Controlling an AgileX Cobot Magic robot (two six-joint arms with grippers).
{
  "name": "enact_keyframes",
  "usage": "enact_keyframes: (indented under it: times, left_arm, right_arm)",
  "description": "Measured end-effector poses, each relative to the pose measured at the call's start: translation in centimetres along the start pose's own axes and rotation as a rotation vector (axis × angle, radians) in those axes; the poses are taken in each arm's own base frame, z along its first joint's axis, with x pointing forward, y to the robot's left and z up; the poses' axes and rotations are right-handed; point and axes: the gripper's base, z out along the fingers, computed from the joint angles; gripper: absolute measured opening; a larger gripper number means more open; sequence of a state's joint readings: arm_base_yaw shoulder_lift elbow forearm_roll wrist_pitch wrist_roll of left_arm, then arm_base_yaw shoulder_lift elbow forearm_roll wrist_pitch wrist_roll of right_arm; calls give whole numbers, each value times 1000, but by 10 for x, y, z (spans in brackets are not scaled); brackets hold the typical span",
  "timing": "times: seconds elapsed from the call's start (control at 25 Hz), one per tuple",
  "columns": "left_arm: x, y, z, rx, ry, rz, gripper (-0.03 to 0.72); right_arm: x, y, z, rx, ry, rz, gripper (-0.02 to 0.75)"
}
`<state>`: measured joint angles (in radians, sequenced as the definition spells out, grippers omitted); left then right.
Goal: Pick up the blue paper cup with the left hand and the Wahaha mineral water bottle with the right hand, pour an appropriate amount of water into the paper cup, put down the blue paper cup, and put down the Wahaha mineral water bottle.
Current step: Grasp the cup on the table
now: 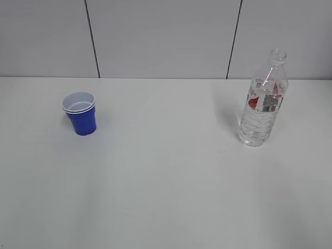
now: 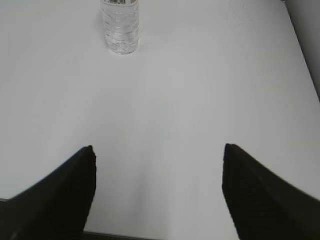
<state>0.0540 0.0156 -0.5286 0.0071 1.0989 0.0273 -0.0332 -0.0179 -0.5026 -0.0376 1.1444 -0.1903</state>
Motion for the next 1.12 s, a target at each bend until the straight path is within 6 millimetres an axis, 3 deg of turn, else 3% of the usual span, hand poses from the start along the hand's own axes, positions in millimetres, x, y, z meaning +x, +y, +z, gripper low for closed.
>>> enact_keyframes:
  times: [0.96, 1.12]
  left_arm:
    - [0, 0, 0, 13, -4, 7, 499]
    - [-12, 0, -5, 11, -111, 7, 499]
  right_arm:
    - [0, 0, 0, 0, 0, 0, 587]
    - [0, 0, 0, 0, 0, 0, 587]
